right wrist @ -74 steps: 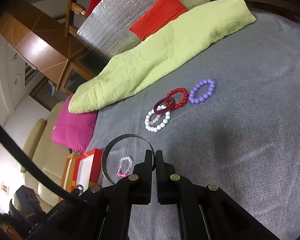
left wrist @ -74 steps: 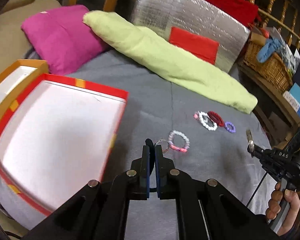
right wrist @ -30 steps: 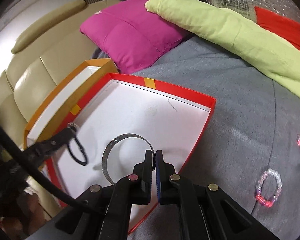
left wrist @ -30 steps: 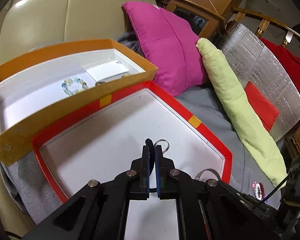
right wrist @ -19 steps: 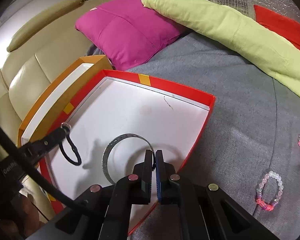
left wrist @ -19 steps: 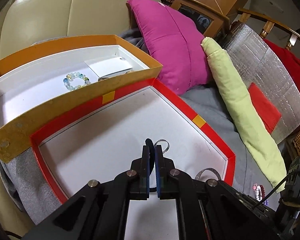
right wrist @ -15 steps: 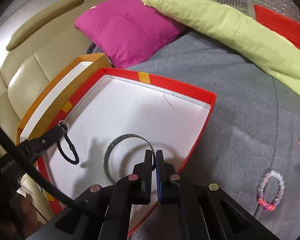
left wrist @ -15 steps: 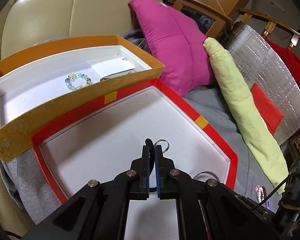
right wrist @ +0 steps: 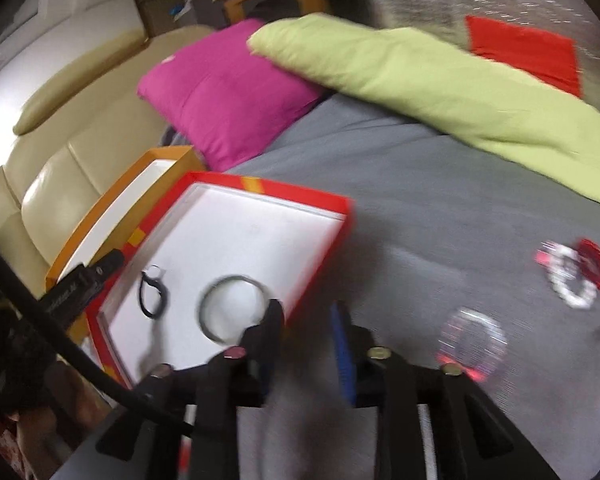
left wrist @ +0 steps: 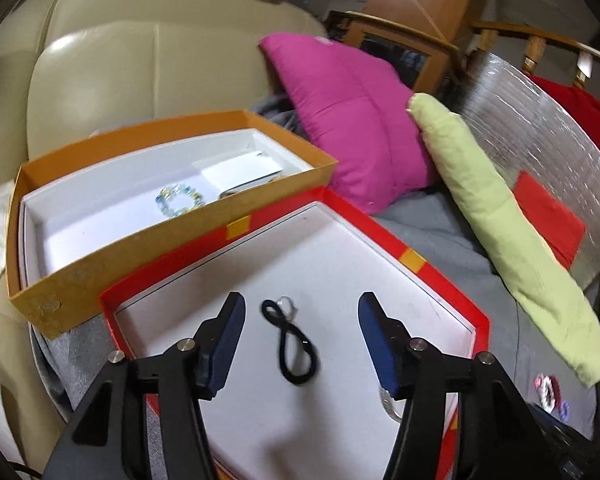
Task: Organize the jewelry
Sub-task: 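Move both open tools back over the remaining bracelets on the bed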
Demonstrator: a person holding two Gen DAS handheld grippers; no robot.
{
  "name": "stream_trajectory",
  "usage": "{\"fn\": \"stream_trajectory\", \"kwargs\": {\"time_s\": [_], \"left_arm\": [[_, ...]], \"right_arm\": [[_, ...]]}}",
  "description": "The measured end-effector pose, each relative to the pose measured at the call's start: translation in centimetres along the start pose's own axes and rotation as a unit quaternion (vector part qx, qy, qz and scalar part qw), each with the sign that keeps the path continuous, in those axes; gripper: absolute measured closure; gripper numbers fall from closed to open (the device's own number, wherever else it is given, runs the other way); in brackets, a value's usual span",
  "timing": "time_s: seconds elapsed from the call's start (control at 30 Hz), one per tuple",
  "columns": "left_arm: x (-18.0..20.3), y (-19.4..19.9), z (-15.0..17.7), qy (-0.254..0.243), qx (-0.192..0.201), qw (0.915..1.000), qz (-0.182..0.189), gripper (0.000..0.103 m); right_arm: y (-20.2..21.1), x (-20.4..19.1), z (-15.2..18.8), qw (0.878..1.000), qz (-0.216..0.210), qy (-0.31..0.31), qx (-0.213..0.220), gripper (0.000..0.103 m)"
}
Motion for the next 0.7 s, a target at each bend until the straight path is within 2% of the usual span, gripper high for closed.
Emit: {"fn": "stream_trajectory", "kwargs": {"time_s": [0.03,0.07,0.13,0.27,0.43,0.53,0.7], "left_arm": [[0.6,0.3,0.1,-0.011,0.005,0.9999,0.001,0.04],[1.3,0.6,0.2,-0.022,0.008,0.9997,0.003,0.034],[2.6,1.1,0.5,-0.04,0.01,0.9991,0.006,0.028],[6.4,1.8,1.7,-0.087,0.012,0.9959,0.02,0.027],[11.6,2.1,4.2,-0.137,-0.012,0.9887,0.06,0.027],[14.9,2.0,6.2,-0.172,-0.033,0.981,0.084,0.027],[18.9,1.5,9.3,-0.243,-0.06,0.9621,0.108,0.027]], "right_arm": [[0.6,1.2,0.7,1.0,0.009,-0.007,0.003,0.041],[1.4,2.7,1.6,1.0,0.022,-0.016,0.009,0.029],[2.8,5.8,3.4,0.998,0.039,-0.039,0.012,0.027],[4.6,11.0,6.0,0.994,0.054,-0.098,0.0,0.027],[7.3,16.2,6.6,0.983,0.054,-0.172,0.022,0.027],[8.1,17.8,6.9,0.978,0.053,-0.197,0.033,0.027],[7.7,19.7,7.4,0.97,0.04,-0.236,0.035,0.027]]}}
Point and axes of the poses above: each gripper's, at about its wrist camera, not at the fingertips, and y roughly against the way its jaws point, x to its right, z to its underside, the point moved 4 cm from there along -y, roughly the way its jaws point, and after that the axes turned 7 degrees about z, right-handed, at the moved point
